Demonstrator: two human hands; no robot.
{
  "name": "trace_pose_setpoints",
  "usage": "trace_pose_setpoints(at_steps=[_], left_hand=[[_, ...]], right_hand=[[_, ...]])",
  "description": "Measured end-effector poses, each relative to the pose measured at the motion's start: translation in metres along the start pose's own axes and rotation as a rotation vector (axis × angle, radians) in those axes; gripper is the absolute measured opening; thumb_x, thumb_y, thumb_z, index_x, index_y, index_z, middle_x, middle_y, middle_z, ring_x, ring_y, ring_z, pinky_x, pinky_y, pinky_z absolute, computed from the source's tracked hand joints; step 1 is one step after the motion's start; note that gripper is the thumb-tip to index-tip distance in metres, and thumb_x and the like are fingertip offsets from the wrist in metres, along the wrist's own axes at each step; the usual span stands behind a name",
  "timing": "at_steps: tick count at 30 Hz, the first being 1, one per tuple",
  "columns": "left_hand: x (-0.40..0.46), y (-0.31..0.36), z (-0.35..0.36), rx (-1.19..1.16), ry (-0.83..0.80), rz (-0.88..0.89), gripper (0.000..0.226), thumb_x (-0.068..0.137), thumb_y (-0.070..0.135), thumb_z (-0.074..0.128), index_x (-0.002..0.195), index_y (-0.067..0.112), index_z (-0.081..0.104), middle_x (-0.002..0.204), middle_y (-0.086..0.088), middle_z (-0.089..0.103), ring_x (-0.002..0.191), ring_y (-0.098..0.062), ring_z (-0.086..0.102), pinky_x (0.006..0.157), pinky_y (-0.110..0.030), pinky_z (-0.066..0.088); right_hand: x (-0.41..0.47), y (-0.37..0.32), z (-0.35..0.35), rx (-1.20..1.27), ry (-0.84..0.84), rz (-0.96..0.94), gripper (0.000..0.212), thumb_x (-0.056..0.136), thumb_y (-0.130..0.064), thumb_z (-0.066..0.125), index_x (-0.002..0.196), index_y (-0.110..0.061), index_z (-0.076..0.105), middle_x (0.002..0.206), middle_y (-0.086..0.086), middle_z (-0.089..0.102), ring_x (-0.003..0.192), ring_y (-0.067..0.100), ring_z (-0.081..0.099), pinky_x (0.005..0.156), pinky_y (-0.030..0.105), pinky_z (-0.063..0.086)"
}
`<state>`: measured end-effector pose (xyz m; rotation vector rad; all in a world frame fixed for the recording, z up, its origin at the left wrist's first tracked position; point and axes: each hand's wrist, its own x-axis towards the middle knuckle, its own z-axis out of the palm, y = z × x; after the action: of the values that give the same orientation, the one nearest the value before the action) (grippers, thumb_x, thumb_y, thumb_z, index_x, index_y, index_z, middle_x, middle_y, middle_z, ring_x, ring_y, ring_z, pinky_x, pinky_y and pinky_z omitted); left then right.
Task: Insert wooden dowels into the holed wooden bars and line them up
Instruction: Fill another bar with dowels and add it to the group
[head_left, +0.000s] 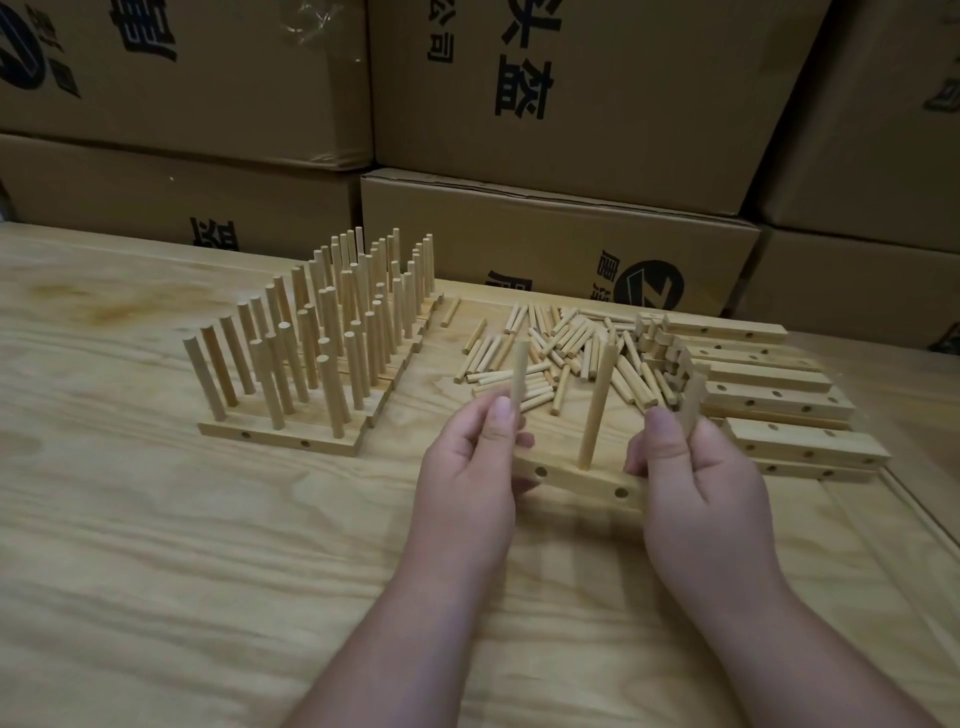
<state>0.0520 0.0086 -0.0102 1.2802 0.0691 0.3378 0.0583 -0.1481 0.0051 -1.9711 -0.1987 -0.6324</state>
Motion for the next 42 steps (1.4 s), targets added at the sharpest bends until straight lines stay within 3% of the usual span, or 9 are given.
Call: trace_pose_setpoints(at_steps=[5, 10, 15, 23, 26, 31, 34, 38, 42], left_hand=[[0.0, 0.004, 0.0, -0.327, -0.069, -0.168, 0.11, 0.049, 0.069, 0.089, 0.145, 0.053, 0.037, 0.119, 0.006, 0.073, 0.111, -0.025, 0.071, 0.091, -0.044, 0.06], [-0.004, 0.005, 0.005, -0.523, -0.216, -0.223, 0.128, 0.047, 0.055, 0.097, 0.142, 0.068, 0.013, 0.125, -0.008, 0.062, 0.112, -0.041, 0.069, 0.097, -0.055, 0.054], [-0.003, 0.008, 0.005, -0.604, -0.192, -0.277, 0.123, 0.047, 0.05, 0.098, 0.139, 0.065, 0.019, 0.126, -0.019, 0.063, 0.102, -0.042, 0.072, 0.079, -0.047, 0.06], [-0.003, 0.009, 0.004, -0.601, -0.229, -0.301, 0.131, 0.047, 0.058, 0.095, 0.154, 0.04, 0.023, 0.143, -0.021, 0.046, 0.108, -0.044, 0.07, 0.079, -0.048, 0.059], [-0.003, 0.01, 0.004, -0.607, -0.222, -0.334, 0.124, 0.058, 0.054, 0.09, 0.158, 0.031, 0.021, 0.153, -0.023, 0.037, 0.106, -0.043, 0.071, 0.075, -0.045, 0.06], [-0.001, 0.01, 0.003, -0.623, -0.214, -0.361, 0.096, 0.073, 0.048, 0.074, 0.155, 0.027, 0.029, 0.136, -0.024, 0.047, 0.089, -0.033, 0.073, 0.07, -0.041, 0.058], [-0.001, 0.008, 0.003, -0.628, -0.224, -0.374, 0.091, 0.076, 0.046, 0.073, 0.154, 0.031, 0.03, 0.144, -0.026, 0.048, 0.095, -0.037, 0.072, 0.073, -0.045, 0.058], [0.001, 0.007, 0.002, -0.642, -0.21, -0.341, 0.092, 0.073, 0.038, 0.077, 0.151, 0.04, 0.029, 0.124, -0.016, 0.053, 0.088, -0.036, 0.074, 0.068, -0.044, 0.059], [0.001, 0.008, 0.003, -0.621, -0.18, -0.33, 0.089, 0.072, 0.032, 0.079, 0.145, 0.047, 0.031, 0.121, -0.015, 0.058, 0.096, -0.04, 0.074, 0.072, -0.047, 0.058]], right_hand=[[0.0, -0.004, 0.003, -0.076, -0.022, -0.253, 0.032, 0.103, -0.045, 0.038, 0.079, -0.027, 0.051, 0.079, -0.01, 0.052, 0.078, 0.001, 0.053, 0.066, 0.005, 0.036], [-0.004, -0.008, 0.013, -0.122, -0.237, -0.345, 0.022, 0.1, -0.051, 0.041, 0.082, -0.043, 0.052, 0.093, -0.019, 0.044, 0.088, 0.0, 0.053, 0.071, 0.01, 0.04], [-0.007, -0.009, 0.014, -0.144, -0.31, -0.408, 0.023, 0.1, -0.047, 0.045, 0.08, -0.059, 0.045, 0.094, -0.018, 0.043, 0.086, 0.009, 0.055, 0.068, 0.029, 0.047], [-0.008, -0.008, 0.014, -0.144, -0.332, -0.45, 0.023, 0.101, -0.048, 0.042, 0.082, -0.06, 0.043, 0.098, -0.016, 0.043, 0.086, 0.01, 0.054, 0.067, 0.032, 0.047], [-0.008, -0.008, 0.015, -0.142, -0.335, -0.452, 0.023, 0.102, -0.049, 0.042, 0.083, -0.061, 0.043, 0.097, -0.016, 0.042, 0.086, 0.01, 0.055, 0.067, 0.03, 0.047], [-0.009, -0.006, 0.016, -0.119, -0.324, -0.392, 0.022, 0.1, -0.049, 0.043, 0.082, -0.06, 0.049, 0.095, -0.017, 0.044, 0.086, 0.008, 0.056, 0.069, 0.024, 0.046], [-0.009, -0.005, 0.016, -0.106, -0.33, -0.356, 0.02, 0.099, -0.051, 0.043, 0.082, -0.056, 0.052, 0.094, -0.016, 0.045, 0.086, 0.008, 0.056, 0.069, 0.023, 0.046], [-0.008, -0.004, 0.016, -0.08, -0.341, -0.326, 0.019, 0.099, -0.051, 0.043, 0.085, -0.056, 0.054, 0.093, -0.016, 0.045, 0.087, 0.006, 0.056, 0.07, 0.014, 0.043], [-0.008, 0.0, 0.017, -0.05, -0.353, -0.267, 0.023, 0.097, -0.05, 0.042, 0.083, -0.039, 0.057, 0.094, -0.015, 0.045, 0.087, 0.007, 0.056, 0.071, 0.011, 0.042]])
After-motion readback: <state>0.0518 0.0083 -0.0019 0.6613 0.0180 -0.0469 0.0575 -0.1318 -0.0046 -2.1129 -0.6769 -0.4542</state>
